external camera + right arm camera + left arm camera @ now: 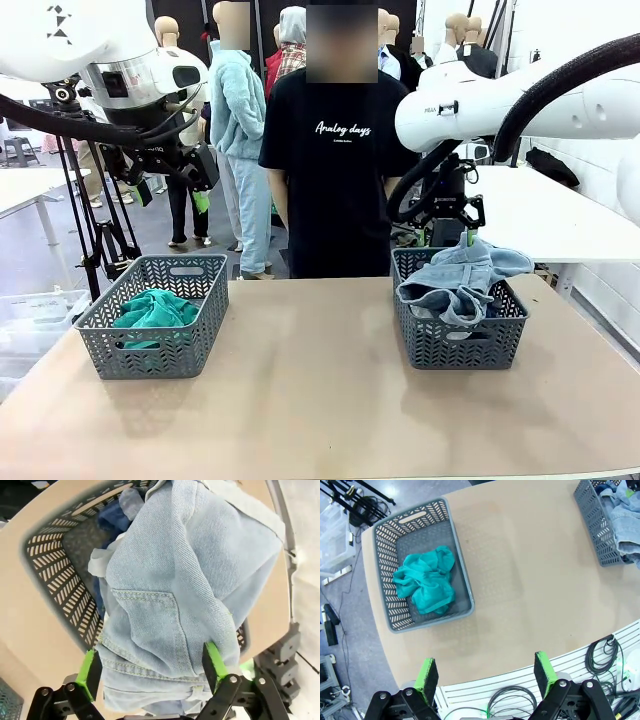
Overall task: Sort the tops and bottoms.
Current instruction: Sort the clothes according to human instructions.
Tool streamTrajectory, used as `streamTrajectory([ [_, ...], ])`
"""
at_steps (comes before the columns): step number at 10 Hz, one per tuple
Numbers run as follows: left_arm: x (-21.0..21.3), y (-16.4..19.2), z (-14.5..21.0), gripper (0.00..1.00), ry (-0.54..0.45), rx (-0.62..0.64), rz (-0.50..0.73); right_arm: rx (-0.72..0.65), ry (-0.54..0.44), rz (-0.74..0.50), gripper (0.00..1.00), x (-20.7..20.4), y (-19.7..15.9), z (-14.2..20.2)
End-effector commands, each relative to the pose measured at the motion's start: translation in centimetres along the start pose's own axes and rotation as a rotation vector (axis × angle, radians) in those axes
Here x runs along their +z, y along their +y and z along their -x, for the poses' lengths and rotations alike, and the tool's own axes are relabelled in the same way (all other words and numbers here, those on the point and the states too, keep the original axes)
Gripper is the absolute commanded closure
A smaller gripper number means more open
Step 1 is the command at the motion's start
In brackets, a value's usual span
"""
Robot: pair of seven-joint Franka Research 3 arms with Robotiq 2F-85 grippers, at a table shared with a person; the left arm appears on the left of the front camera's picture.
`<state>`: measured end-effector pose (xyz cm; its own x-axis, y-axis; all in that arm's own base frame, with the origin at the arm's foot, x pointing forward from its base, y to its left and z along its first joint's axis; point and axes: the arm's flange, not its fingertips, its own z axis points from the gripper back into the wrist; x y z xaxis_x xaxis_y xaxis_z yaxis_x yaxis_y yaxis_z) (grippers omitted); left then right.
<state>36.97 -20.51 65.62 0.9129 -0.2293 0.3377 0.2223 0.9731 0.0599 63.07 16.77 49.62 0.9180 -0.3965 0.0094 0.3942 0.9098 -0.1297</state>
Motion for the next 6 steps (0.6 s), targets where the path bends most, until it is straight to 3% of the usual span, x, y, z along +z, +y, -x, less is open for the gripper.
streamTrajectory([
  [1, 0.14, 0.20, 0.01, 0.00, 0.004, 0.003, 0.000, -0.002, -0.001, 0.000, 0.00, 0.01, -0.09, 0.00],
  [6, 0.14, 0.20, 0.01, 0.00, 0.004, 0.003, 0.000, -0.002, -0.001, 0.000, 0.00, 0.01, -0.09, 0.00],
])
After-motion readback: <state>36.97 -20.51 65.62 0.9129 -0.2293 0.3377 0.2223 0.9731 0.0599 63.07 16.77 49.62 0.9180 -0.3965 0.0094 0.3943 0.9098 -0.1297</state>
